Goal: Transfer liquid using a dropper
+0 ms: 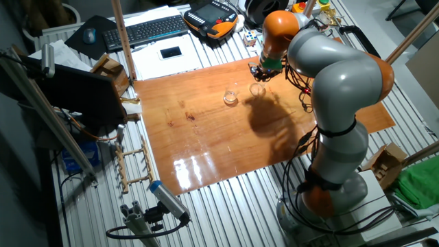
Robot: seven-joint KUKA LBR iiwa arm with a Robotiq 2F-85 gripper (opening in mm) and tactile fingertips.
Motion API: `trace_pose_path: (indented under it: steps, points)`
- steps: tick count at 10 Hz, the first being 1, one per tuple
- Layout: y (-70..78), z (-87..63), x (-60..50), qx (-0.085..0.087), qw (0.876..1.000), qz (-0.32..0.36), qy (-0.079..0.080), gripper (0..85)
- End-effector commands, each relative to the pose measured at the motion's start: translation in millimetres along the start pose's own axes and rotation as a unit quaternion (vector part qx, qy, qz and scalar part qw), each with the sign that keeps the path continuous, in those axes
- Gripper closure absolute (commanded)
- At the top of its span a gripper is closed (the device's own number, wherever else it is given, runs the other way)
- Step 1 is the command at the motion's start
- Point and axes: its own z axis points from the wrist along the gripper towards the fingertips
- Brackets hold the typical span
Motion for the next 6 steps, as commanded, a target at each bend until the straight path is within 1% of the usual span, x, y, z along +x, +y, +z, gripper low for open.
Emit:
trace_pose_path:
  steps: [1,4,6]
  points:
    - [-0.7,3.6,-0.4,-0.001,1.0,0.0,0.001,66.0]
    - [-3.4,15.3,-1.6,-0.006,1.0,0.001,0.006,64.7]
    - [-3.9,17.4,-1.8,-0.007,1.0,0.001,0.008,62.7]
